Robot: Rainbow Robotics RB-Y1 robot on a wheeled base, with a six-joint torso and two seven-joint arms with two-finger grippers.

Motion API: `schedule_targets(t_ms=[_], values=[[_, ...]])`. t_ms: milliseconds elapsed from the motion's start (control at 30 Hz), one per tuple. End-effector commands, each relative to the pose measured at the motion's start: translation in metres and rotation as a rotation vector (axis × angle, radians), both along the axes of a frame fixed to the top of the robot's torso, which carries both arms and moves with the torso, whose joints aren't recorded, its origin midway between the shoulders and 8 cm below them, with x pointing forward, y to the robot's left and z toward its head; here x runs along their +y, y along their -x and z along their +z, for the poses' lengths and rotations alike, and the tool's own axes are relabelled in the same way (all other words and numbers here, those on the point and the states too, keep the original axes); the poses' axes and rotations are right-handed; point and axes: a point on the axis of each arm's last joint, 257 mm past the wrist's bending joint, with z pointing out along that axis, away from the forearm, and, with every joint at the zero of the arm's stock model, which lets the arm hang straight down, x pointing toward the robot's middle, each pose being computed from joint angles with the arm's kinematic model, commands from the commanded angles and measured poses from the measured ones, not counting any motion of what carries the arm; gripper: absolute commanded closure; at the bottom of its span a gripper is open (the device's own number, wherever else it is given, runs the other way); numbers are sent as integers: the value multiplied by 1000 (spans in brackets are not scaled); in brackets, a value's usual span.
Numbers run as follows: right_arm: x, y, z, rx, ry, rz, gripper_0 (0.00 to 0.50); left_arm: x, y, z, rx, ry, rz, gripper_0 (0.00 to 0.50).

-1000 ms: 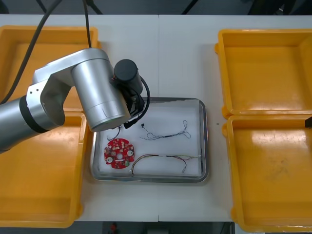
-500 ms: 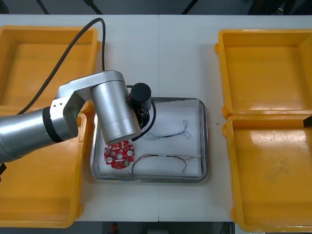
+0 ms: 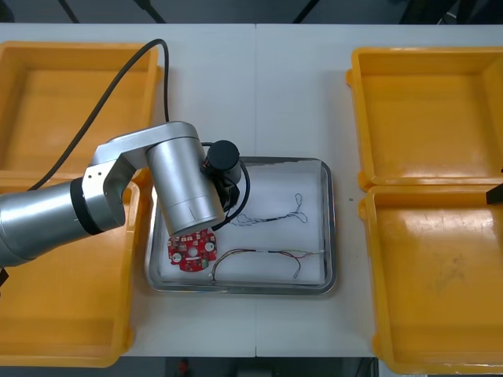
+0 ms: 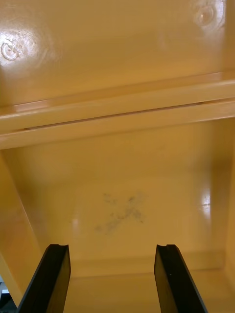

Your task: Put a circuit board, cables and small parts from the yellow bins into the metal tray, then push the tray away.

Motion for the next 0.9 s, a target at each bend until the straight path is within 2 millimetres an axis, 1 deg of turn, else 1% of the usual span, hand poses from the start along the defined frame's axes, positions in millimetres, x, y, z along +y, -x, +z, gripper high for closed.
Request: schedule_targets(t_ms=[33, 100, 133, 167, 200, 233, 267, 333, 433, 500, 533, 567, 633, 767, 833, 867, 900], values=[[-11, 3, 17, -29, 57, 31, 0, -11, 4, -4, -6, 8, -25, 461], [-10, 3, 17, -30, 56, 35, 0, -11, 3, -4, -9, 7, -25, 440], [-10, 3, 17, -30, 57, 37, 0, -11, 3, -4, -11, 6, -28, 417], [-10, 3, 17, -32, 57, 37, 0, -11, 3, -4, -10, 5, -26, 405], [-11, 3, 17, -31, 58, 37, 0, -11, 3, -3, -12, 5, -29, 373], [-11, 3, 17, -32, 61, 38, 0, -11, 3, -3, -12, 5, -29, 329], [-11, 3, 17, -33, 62, 38, 0, -10, 2, -3, -12, 4, -27, 308], [-10, 3, 18, -34, 61, 40, 0, -9, 2, -3, -14, 2, -27, 243], [-11, 3, 18, -37, 66, 39, 0, -9, 1, 1, -26, 2, -31, 198], [-10, 3, 19, -40, 69, 42, 0, -9, 1, 4, -33, 1, -35, 178], [-10, 3, 19, -42, 71, 45, 0, -9, 1, 7, -37, 6, -34, 157], [-9, 3, 20, -44, 72, 47, 0, -10, 1, 9, -39, 9, -35, 150], [-8, 3, 21, -49, 75, 52, 0, -13, 1, 18, -47, 24, -36, 104], [-7, 3, 22, -52, 78, 57, 0, -11, 5, 38, -55, 34, -26, 82], [-6, 3, 22, -53, 78, 60, 0, -12, 9, 55, -51, 53, -21, 67], [-6, 3, 22, -53, 79, 61, 0, -11, 10, 59, -49, 58, -17, 61], [-5, 3, 22, -56, 80, 66, 0, -9, 12, 70, -49, 71, -11, 48]])
